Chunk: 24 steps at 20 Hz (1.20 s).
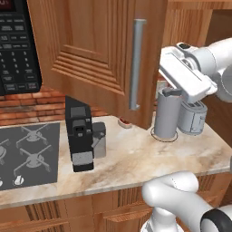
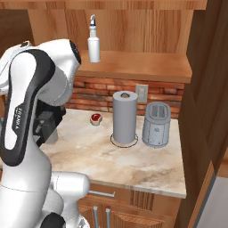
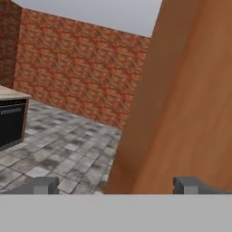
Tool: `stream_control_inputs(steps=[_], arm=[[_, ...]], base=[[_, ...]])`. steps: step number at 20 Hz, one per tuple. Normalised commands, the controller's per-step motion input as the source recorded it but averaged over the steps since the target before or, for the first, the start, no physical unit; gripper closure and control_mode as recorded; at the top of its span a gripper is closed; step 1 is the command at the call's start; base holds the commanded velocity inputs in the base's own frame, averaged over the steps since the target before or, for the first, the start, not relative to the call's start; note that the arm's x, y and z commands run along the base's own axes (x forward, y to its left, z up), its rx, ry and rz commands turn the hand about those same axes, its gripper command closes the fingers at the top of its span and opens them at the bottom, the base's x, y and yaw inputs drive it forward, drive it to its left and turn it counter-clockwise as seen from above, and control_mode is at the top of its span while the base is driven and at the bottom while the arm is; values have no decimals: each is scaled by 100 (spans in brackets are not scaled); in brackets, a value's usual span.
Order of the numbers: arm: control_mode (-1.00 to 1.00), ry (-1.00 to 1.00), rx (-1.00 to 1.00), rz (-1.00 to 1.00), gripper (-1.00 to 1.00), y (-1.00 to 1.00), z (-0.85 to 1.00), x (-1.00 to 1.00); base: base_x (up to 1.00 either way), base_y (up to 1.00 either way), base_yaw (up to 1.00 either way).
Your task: Pick the dish brush and spray from the cabinet and place them on the counter.
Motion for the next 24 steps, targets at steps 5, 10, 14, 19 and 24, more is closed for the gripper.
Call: stream_control_inputs(steps=[5, 10, 14, 19, 24], arm=[[-100, -4, -9, 10, -100, 98, -11, -45], [-100, -4, -9, 7, -100, 100, -8, -30], [-100, -5, -9, 4, -100, 96, -3, -25], [-100, -7, -9, 1, -100, 91, -3, -23], [-100, -7, -7, 0, -100, 73, -9, -10]], base=[[0, 0, 0], [0, 0, 0], [0, 0, 0], [0, 0, 0], [0, 0, 0]])
